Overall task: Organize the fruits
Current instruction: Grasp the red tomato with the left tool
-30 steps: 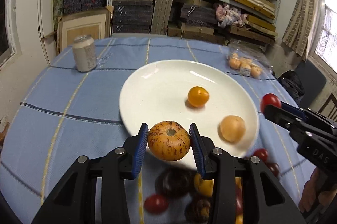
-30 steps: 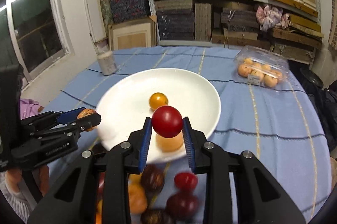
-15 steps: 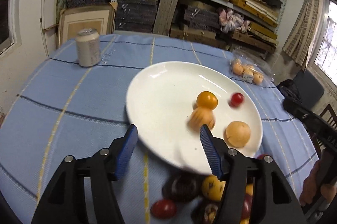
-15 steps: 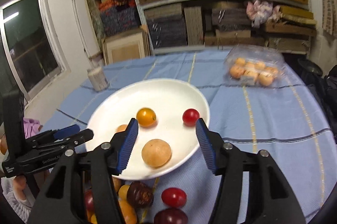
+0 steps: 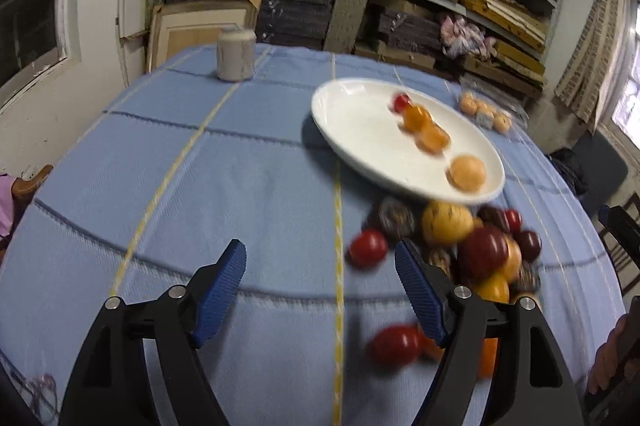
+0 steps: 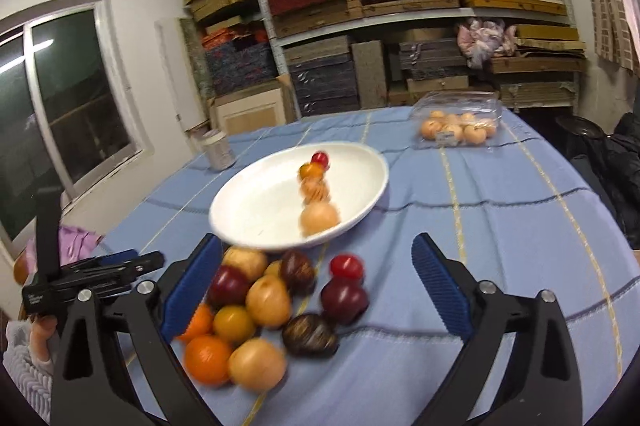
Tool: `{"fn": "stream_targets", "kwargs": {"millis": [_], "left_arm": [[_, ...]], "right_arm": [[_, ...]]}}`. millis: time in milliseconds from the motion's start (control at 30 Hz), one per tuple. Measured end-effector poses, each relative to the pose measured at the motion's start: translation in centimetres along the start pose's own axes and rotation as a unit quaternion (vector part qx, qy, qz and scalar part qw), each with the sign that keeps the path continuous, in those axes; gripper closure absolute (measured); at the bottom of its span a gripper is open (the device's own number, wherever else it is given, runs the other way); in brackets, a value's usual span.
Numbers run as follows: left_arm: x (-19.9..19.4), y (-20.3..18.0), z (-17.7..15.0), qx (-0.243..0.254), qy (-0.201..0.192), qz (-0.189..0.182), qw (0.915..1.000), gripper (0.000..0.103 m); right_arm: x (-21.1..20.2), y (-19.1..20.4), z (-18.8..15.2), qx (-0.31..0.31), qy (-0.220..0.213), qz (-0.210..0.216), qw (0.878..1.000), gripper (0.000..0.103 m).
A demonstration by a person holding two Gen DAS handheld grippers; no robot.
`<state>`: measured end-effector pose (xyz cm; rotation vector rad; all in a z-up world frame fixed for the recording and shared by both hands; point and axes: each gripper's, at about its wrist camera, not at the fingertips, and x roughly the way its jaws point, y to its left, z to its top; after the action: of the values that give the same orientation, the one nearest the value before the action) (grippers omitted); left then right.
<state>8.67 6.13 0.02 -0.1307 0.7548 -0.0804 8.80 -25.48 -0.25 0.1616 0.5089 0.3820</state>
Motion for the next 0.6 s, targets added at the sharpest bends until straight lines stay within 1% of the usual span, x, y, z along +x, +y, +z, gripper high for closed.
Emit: {"fn": "stream_targets", "kwargs": {"millis": [67, 133, 200, 300, 400, 500, 600], "left_arm": [[-0.4, -0.5, -0.6, 0.013, 0.001, -0.004, 0.9999, 0.025], [-1.0, -1.1, -1.2, 0.026, -0.006, -0.008, 0.9996, 0.018], [-1.5, -1.5, -1.7, 0.034, -0.011, -0.005, 0.9993, 0.016], [-1.7, -1.4, -2.7, 0.036, 0.001, -0.006, 0.9993, 0.015], [-1.6, -1.4, -4.0, 0.047, 0.029, -0.012, 0.9984, 0.015], [-1.5, -1.3, -4.1, 0.047, 0.035, -0.018, 0.9981, 0.015], [-0.4, -0.9, -4.2, 0.038, 0.061, -0.013, 0.9973, 0.015]], "right_arm": [[0.1, 1.3, -0.9, -0.026, 0.014, -0.001, 1.000, 0.009], [0.0, 2.2, -1.3, -0.046, 0.015, -0.007, 0.999, 0.009], [-0.3, 2.7, -1.5, -0.055, 0.014, -0.004, 0.998, 0.009], [-0.4, 2.6, -1.8, -0.046, 0.023, 0.001, 0.999, 0.009], [-0.4, 2.0, -1.9, -0.030, 0.032, 0.007, 0.999, 0.009], [-0.6, 1.4, -1.8, -0.018, 0.029, 0.007, 0.999, 0.008], [-0.6, 1.0, -1.9, -0.005, 0.034, 0.006, 0.999, 0.008]]}}
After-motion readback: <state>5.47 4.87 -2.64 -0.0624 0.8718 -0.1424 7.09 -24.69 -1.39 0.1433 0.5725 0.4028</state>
